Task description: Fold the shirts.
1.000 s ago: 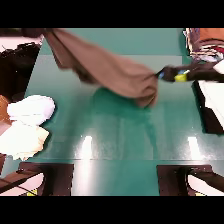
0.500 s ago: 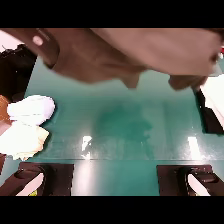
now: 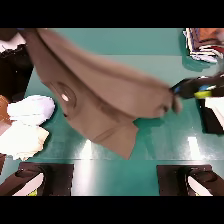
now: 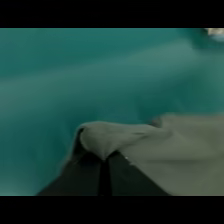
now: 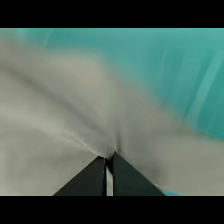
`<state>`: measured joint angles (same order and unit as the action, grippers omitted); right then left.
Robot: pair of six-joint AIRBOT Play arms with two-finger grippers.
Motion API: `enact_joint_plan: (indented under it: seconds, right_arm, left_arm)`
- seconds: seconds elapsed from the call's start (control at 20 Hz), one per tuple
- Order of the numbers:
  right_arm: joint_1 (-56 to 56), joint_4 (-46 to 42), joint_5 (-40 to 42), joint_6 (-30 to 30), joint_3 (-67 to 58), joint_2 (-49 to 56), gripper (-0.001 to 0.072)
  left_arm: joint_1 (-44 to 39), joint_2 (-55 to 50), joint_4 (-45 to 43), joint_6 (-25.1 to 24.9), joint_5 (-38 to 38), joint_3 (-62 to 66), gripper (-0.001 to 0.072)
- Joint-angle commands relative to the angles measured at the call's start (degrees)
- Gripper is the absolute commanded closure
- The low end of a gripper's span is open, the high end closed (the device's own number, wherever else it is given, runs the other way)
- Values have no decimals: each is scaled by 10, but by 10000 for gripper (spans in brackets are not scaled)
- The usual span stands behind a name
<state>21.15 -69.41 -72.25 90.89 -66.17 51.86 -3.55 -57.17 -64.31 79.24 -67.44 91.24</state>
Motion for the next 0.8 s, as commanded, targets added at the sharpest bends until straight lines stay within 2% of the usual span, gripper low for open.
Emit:
enact_joint_plan:
  seconds: [0.0, 0.05, 0.1, 0.15, 0.2, 0.45, 0.75]
  right_arm:
    - [76, 3, 66, 10, 116, 45, 696]
    - [89, 5, 81, 10, 129, 60, 695]
    - [96, 7, 82, 10, 132, 77, 649]
    - [97, 7, 78, 10, 126, 90, 447]
    - [95, 5, 68, 10, 114, 99, 322]
    - [34, -64, 8, 10, 64, 81, 322]
    - [-142, -53, -19, -37, 156, 88, 322]
  left_arm:
    - [0, -19, -43, -2, -8, -170, 684]
    - [0, -23, -64, -2, 2, -204, 684]
    - [0, -26, -84, -2, 7, -232, 684]
    - [0, -28, -97, -2, 6, -246, 684]
    - [0, -30, -107, -2, 1, -250, 684]
    - [0, -30, -118, -2, 3, -249, 683]
    - [0, -30, -115, 3, 26, -249, 683]
